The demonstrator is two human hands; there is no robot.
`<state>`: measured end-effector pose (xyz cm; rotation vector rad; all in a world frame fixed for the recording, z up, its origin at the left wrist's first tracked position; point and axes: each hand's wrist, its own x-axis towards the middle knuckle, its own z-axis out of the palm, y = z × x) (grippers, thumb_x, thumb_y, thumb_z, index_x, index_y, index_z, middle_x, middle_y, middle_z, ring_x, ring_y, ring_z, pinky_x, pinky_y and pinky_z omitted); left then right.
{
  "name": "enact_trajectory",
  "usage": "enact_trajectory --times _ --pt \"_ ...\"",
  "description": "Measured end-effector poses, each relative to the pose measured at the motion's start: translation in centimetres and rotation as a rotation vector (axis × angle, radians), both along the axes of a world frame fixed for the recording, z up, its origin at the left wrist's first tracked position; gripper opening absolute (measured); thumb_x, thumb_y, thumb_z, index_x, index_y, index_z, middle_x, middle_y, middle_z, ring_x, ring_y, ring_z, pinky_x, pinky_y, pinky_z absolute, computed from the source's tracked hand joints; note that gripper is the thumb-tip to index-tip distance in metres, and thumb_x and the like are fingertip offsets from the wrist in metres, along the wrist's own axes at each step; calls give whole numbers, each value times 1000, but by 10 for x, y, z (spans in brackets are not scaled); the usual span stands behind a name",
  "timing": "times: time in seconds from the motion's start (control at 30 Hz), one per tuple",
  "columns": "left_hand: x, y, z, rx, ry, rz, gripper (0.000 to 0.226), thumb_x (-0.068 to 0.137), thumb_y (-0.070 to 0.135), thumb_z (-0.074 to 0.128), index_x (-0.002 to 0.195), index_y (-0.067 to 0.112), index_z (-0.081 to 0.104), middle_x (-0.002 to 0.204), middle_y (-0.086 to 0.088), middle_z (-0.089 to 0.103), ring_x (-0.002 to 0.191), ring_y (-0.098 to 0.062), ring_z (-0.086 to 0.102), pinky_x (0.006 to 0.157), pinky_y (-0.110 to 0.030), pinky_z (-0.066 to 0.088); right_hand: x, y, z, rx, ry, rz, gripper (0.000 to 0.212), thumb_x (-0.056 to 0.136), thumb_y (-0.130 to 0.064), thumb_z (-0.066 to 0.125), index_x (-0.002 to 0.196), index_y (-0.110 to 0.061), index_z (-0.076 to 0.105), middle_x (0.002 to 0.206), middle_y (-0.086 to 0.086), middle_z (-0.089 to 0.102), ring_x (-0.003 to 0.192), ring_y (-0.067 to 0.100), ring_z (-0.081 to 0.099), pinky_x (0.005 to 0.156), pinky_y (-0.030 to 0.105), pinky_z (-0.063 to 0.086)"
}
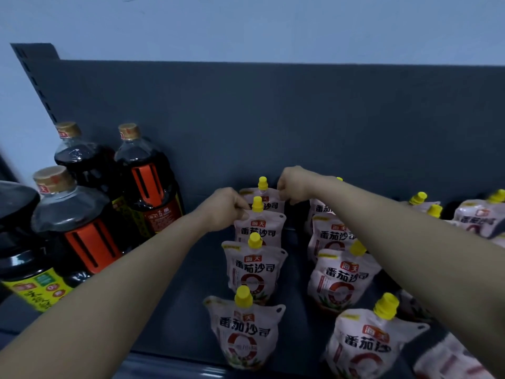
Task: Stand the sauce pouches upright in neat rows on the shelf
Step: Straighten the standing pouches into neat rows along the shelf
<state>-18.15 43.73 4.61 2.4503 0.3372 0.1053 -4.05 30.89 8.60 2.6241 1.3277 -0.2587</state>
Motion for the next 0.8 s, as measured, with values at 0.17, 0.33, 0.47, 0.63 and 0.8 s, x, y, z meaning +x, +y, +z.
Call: enact_trajectory --times 0.17,0.33,0.47,0.63,0.8 --pt "-7 -1 4 20 48 -54 17 87 3 60 98 6 73 87 -2 64 83 -13 56 83 -33 52 -9 -6 7 243 174 -131 27 90 -7 55 110 7 67 116 25 67 104 41 65 68 33 50" --pt "-20 -1 22 -14 2 -56 28 85 -1 61 111 6 67 102 0 65 96 -11 60 74 -12 46 -23 -14 28 377 208 -153 23 92 -17 60 104 -2 72 88 11 67 77 19 59 54 19 44" --pt "-35 -5 41 68 -149 40 19 89 10 59 106 11 67 98 3 64 94 -11 58 74 -18 42 -39 -21 41 420 226 -178 17 90 -9 61 98 0 73 77 6 67 72 20 63 59 21 50" --pt "-58 -12 52 -15 -133 -19 11 89 20 61 86 12 67 72 3 64 69 -9 59 68 -23 49 -58 -28 48 406 335 -198 21 87 5 51 88 -2 71 66 4 65 44 5 63 43 13 51" --pt "-81 -22 53 -149 -6 -149 33 91 34 56 89 5 71 78 -1 71 69 -7 67 67 -17 56 -87 -36 48 254 427 -183 19 89 5 55 98 -3 69 77 9 67 57 13 62 51 15 52"
